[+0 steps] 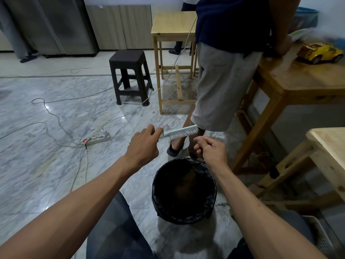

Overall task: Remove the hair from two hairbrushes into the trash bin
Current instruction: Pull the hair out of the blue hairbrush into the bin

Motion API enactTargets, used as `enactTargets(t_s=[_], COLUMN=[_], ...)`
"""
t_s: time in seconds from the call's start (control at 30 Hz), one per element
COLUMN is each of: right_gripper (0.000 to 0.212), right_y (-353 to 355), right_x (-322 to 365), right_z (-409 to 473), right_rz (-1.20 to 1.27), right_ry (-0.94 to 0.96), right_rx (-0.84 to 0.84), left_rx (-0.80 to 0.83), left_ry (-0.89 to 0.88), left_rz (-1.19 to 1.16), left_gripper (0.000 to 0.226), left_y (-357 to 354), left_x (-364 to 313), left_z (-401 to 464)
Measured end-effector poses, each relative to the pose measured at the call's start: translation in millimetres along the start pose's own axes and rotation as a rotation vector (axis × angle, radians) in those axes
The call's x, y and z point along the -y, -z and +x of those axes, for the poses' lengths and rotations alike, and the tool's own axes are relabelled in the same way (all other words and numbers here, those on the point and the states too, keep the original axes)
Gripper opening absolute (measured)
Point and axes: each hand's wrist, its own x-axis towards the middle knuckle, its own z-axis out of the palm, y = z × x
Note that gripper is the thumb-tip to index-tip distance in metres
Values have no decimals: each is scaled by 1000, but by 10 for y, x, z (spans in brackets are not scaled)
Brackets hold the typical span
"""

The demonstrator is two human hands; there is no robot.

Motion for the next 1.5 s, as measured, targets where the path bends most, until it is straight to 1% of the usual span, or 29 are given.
enactTargets(t_s=[0.03,0.1,0.17,0.23,0.27,0.3,0.33,0.4,0.43,0.47,0.53,0.6,0.63,0.67,0.7,0.77,0.83,0.87,0.9,0.93,1.0,1.03,1.07,1.13,1.17,1.23,1.27,1.37,1.5], right_gripper=[30,31,25,22,22,21,21,24,27,29,29,22,40,63,80,96,107,114,115,104,55,40,37,41,41,28,28,33,32], right_y=[-3,-22,-55,-96,-108,-110,-103,-26,25,62,84,80,73,68,58,20,0,-7,-17,-20,-23,-33,-45,-84,-113,-153,-161,-195,-136], right_x=[3,-15,-38,-27,7,44,82,133,120,109,40,-47,-76,-106,-63,-19,-6,-3,28,76,178,217,227,205,189,104,53,-66,-71], right_z=[-9,-30,-52,-68,-72,-53,-1,115,149,156,100,34,22,36,17,73,174,229,259,272,254,235,231,213,192,159,150,126,107], right_rz=[-33,-186,-335,-351,-285,-183,-98,-51,-62,-82,-191,-474,-628,-718,-747,-700,-647,-555,-413,-260,-15,72,151,269,271,183,109,-29,-43], right_ry=[1,27,46,74,77,70,61,30,-5,-55,-162,-222,-258,-323,-403,-467,-384,-344,-336,-331,-305,-301,-311,-316,-309,-259,-222,-166,-173], right_rx=[10,103,181,197,175,117,19,-158,-180,-136,83,334,446,528,575,553,474,429,394,371,366,364,336,240,182,100,78,85,142], left_rx=[10,36,47,76,109,131,130,118,111,102,71,46,28,8,-10,-20,-29,-30,-19,-3,29,45,62,94,111,155,178,196,189], left_ry=[-8,-25,-47,-84,-123,-161,-184,-145,-98,-46,26,35,24,8,-5,-22,-16,-1,16,21,-1,-17,-26,-9,7,59,93,145,143], left_rz=[-3,-25,-22,30,84,152,207,231,217,195,153,121,104,89,77,51,7,-29,-73,-116,-190,-223,-254,-308,-334,-397,-425,-408,-282], left_gripper=[34,32,32,31,31,33,34,34,33,31,29,29,30,31,31,28,27,28,30,32,33,34,35,33,29,16,10,8,15], left_y=[7,9,0,3,13,15,14,7,6,14,26,44,52,57,63,75,53,43,29,20,3,-2,-10,-39,-61,-91,-94,-132,-148], left_x=[-14,-44,-75,-116,-135,-138,-118,-48,-10,25,64,56,44,28,12,-13,-19,-21,-24,-38,-99,-142,-182,-235,-255,-296,-313,-319,-353], left_z=[-16,-53,-74,-86,-96,-105,-114,-136,-139,-139,-135,-115,-98,-86,-76,-71,-81,-91,-97,-105,-130,-145,-157,-168,-168,-171,-172,-196,-228])
